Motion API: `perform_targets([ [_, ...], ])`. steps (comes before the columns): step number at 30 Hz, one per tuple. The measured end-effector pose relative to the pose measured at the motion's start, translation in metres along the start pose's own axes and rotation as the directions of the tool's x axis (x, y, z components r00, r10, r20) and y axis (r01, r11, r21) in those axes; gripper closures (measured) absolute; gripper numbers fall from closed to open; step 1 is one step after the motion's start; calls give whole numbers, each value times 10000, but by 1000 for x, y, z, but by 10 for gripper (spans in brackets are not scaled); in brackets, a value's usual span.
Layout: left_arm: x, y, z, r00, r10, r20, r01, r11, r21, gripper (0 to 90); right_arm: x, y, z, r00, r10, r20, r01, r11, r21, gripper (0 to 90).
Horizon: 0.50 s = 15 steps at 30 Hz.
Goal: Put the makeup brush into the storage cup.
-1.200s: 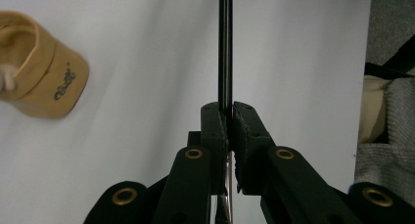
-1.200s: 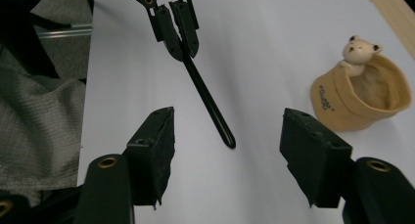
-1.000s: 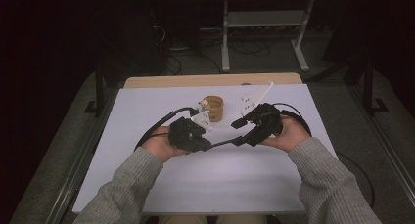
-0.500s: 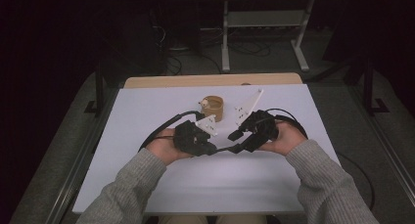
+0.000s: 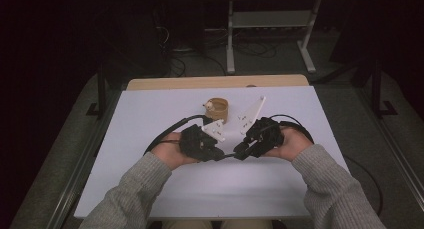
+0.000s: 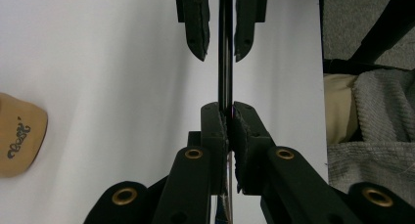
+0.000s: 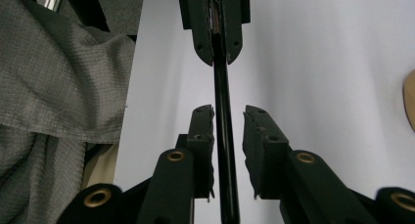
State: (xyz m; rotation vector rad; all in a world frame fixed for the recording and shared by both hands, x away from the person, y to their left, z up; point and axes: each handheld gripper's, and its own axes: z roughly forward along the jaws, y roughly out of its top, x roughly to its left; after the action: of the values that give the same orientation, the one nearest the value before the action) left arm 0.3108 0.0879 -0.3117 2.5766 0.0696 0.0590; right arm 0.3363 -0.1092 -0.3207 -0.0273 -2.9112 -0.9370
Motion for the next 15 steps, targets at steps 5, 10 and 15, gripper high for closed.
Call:
perform_targets([
  [5, 1, 1, 1, 10000, -13, 36, 13, 10000, 40, 841, 0, -1, 1, 10000, 10, -98, -10, 10000, 21, 777],
  [10, 0, 1, 0, 10000, -31, 55, 31, 10000, 22, 841, 0, -4, 2, 9998, -10, -204, 9, 10000, -11, 810],
  [15, -2, 2, 2, 10000, 41, 84, -41, 10000, 47, 841, 1, -7, 2, 9992, 106, -385, -107, 9999, -14, 824],
])
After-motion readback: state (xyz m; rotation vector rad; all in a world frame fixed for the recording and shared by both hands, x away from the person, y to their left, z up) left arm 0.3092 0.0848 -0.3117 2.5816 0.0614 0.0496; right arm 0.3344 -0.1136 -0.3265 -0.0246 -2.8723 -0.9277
